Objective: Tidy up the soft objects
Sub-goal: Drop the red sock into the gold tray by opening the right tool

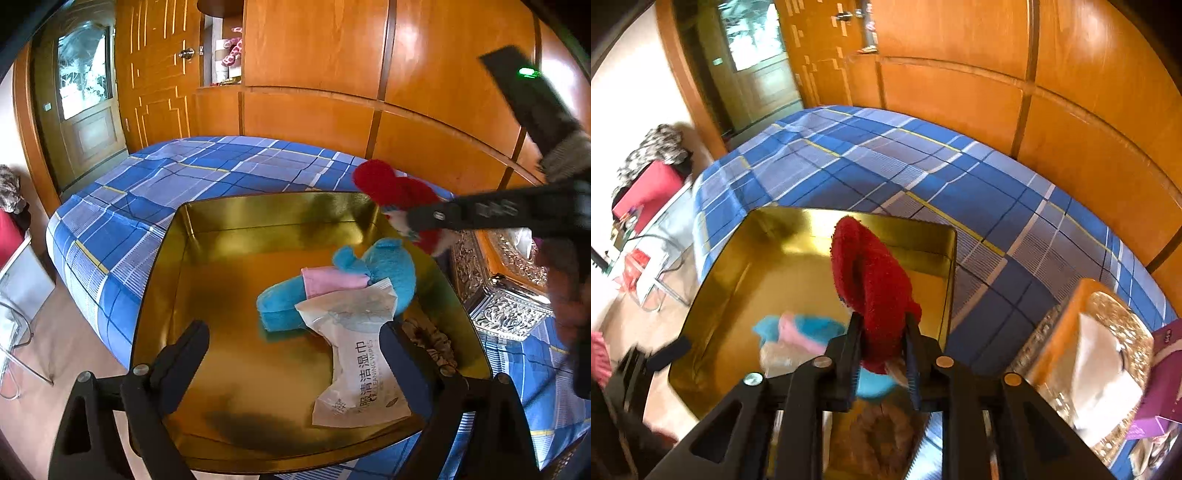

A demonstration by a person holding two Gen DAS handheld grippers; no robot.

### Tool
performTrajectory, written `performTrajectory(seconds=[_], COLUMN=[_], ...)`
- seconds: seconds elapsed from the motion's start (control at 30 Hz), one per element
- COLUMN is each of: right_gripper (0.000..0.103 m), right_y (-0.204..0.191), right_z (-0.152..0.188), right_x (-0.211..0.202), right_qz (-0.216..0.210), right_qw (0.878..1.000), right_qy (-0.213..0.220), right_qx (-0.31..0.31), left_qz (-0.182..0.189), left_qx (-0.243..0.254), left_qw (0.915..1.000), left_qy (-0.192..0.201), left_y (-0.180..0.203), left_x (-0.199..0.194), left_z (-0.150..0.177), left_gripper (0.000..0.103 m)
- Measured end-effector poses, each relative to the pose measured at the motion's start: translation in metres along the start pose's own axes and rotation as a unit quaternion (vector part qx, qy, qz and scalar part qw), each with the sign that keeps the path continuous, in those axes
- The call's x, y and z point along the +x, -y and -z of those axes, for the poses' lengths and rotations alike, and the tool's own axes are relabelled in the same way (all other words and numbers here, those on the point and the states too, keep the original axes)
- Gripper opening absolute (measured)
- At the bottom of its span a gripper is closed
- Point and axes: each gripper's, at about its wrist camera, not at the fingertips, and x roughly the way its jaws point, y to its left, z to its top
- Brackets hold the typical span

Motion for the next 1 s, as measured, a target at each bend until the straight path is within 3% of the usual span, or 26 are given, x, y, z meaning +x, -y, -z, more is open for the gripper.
performTrajectory(seconds=[0.13, 0.4, 1.0], right_gripper=[0.04, 0.042, 0.042], right_y=[0.003, 0.011, 0.012], right_z=[-0.011, 0.003, 0.084], right_x=[0.01, -0.011, -0.083], right_qz=[0.0, 0.01, 0.081], right_qw=[1.0, 0.999, 0.992], right_qy=[0.005, 0.032, 0.098], right_qx=[0.024, 0.026, -0.01], left_qz=[-0.004, -0.003, 0.012], left_qx=[-0.008, -0.013, 0.023], left_qw=[0.9999, 0.9999, 0.9995], left_qy=[-0.006, -0.006, 0.017], left_y=[-0.005, -0.008, 0.017], left_x=[0.005, 0.007, -0.014], left_z=[0.0, 0.0, 0.003], left_gripper=[0.094, 0.094, 0.094])
